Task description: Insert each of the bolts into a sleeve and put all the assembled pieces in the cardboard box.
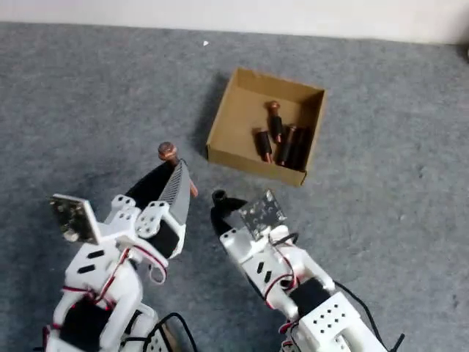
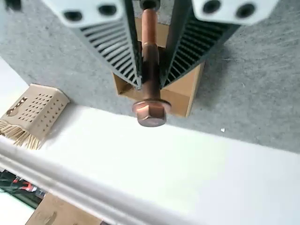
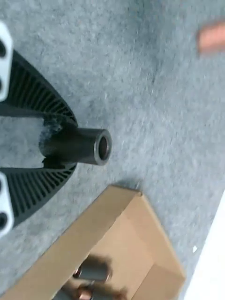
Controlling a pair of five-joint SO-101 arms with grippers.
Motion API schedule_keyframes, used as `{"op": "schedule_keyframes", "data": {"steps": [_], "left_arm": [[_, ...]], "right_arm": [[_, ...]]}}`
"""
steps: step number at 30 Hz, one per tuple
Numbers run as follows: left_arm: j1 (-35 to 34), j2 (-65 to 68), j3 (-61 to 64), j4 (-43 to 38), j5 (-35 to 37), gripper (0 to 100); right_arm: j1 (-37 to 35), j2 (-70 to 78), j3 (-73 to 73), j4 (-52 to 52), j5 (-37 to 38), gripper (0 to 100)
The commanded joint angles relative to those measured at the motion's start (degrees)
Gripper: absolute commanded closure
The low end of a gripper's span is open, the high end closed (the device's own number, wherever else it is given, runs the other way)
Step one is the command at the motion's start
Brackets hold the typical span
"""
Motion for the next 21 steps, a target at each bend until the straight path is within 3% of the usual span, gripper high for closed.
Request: {"op": "schedule_keyframes", "data": {"steps": [1, 6, 14, 21], "left_arm": [[0.0, -0.4, 5.6, -7.1, 0.8, 99], [0.0, -0.6, 10.3, -10.7, 0.8, 99], [5.5, -0.6, 10.5, -8.4, 0.5, 99], [5.9, -0.5, 11.0, -8.2, 0.5, 99]], "right_arm": [[-1.8, -1.1, 1.7, -6.5, 0.6, 99.3], [-1.8, -1.1, 2.9, -8.7, 0.7, 99.3], [-0.1, -1.0, 2.9, -8.6, 0.7, 99.3], [-0.2, -1.0, 2.9, -8.4, 0.7, 99.3]]}}
